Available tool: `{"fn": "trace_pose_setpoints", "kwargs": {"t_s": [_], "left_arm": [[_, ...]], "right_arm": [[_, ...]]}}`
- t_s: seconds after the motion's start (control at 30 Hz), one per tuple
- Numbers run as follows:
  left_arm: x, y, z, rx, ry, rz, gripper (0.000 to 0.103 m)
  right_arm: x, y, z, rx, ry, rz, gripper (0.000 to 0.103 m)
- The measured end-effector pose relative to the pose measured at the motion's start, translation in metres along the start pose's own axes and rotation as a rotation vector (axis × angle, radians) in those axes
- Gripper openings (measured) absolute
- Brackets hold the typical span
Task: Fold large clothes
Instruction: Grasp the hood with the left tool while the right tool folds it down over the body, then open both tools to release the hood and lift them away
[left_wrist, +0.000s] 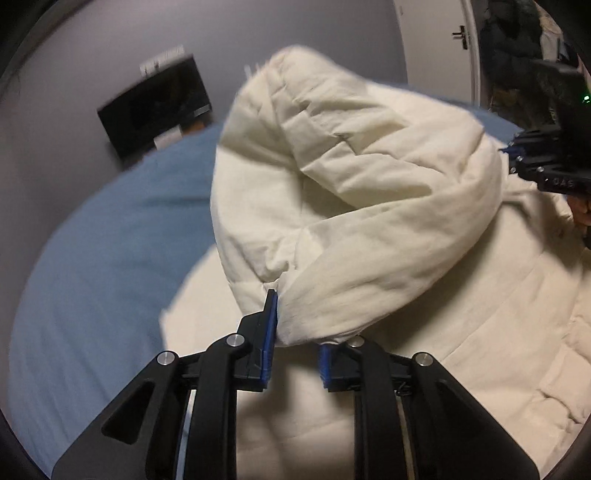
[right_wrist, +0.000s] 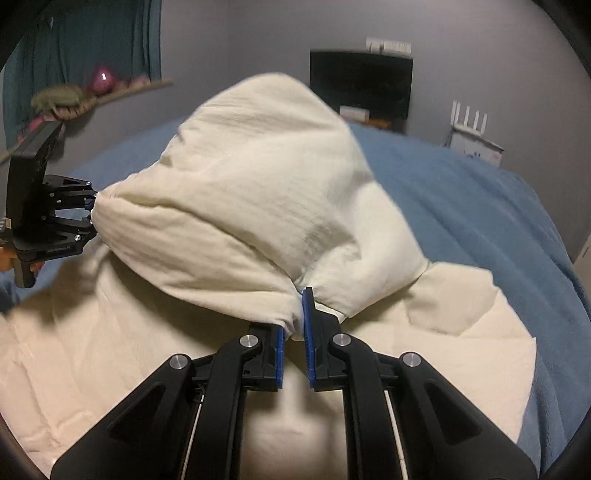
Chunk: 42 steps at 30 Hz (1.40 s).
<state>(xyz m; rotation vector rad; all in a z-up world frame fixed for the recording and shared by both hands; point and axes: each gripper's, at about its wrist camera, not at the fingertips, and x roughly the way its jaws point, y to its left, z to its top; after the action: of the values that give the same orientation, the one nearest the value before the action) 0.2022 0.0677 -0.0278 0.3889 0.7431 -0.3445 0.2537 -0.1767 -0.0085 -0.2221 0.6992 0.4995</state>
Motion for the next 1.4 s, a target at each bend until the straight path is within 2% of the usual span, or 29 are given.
{"fn": "trace_pose_setpoints", "kwargs": {"t_s": [0.07, 0.1, 0.23, 0.43, 0.53, 0.57, 0.67, 0.73, 0.8, 0.87, 0.9, 1.0, 1.07, 1.17, 1.33, 1.4], "left_arm": [[0.01, 0.002, -0.005, -0.015, 0.017, -0.014, 0.023], [0.014, 0.004, -0.004, -0.027, 0.015, -0.024, 0.029], [0.005, 0.012, -0.002, -0.069, -0.006, -0.057, 0.077], [-0.037, 0.004, 0.004, -0.083, -0.098, -0.203, 0.078], [-0.047, 0.001, 0.027, -0.141, -0.183, -0.269, 0.078], [-0.043, 0.001, 0.032, -0.16, -0.188, -0.276, 0.078], [-0.019, -0.009, 0.045, -0.191, -0.131, -0.274, 0.074], [0.009, -0.013, 0.046, -0.183, -0.051, -0.248, 0.069], [0.029, -0.011, 0.039, -0.225, -0.001, -0.256, 0.068], [0.033, -0.01, 0.03, -0.257, 0.018, -0.262, 0.069], [0.033, -0.008, 0.027, -0.269, 0.018, -0.268, 0.069], [0.03, -0.008, 0.022, -0.267, 0.014, -0.278, 0.07], [0.033, -0.008, 0.021, -0.258, 0.018, -0.272, 0.07], [0.035, -0.01, 0.017, -0.245, 0.025, -0.263, 0.07], [0.04, -0.013, 0.008, -0.229, 0.041, -0.254, 0.07], [0.044, -0.014, 0.006, -0.227, 0.048, -0.251, 0.07]], "right_arm": [[0.012, 0.0, 0.004, 0.012, 0.028, -0.012, 0.007], [0.014, -0.001, 0.005, 0.022, 0.033, -0.009, 0.007], [0.03, -0.006, 0.014, 0.056, 0.065, -0.003, 0.007], [0.035, -0.001, 0.01, 0.043, 0.081, -0.011, 0.008], [0.033, 0.001, 0.008, 0.04, 0.078, -0.013, 0.008], [0.033, 0.001, 0.008, 0.04, 0.077, -0.01, 0.009], [0.019, -0.001, 0.007, 0.039, 0.075, 0.01, 0.013], [0.006, -0.006, 0.006, 0.037, 0.08, 0.046, 0.027], [-0.004, -0.013, 0.005, 0.037, 0.089, 0.073, 0.057], [-0.015, -0.02, 0.006, 0.026, 0.085, 0.137, 0.064], [-0.021, -0.022, 0.008, 0.015, 0.073, 0.151, 0.064], [-0.025, -0.029, 0.02, 0.044, 0.019, 0.107, 0.065], [-0.016, -0.028, 0.028, 0.082, 0.014, 0.104, 0.065], [0.01, -0.017, 0.037, 0.047, 0.031, 0.027, 0.065], [0.07, -0.012, 0.025, 0.025, 0.217, -0.043, 0.065], [0.079, -0.015, 0.02, 0.044, 0.226, -0.04, 0.065]]}}
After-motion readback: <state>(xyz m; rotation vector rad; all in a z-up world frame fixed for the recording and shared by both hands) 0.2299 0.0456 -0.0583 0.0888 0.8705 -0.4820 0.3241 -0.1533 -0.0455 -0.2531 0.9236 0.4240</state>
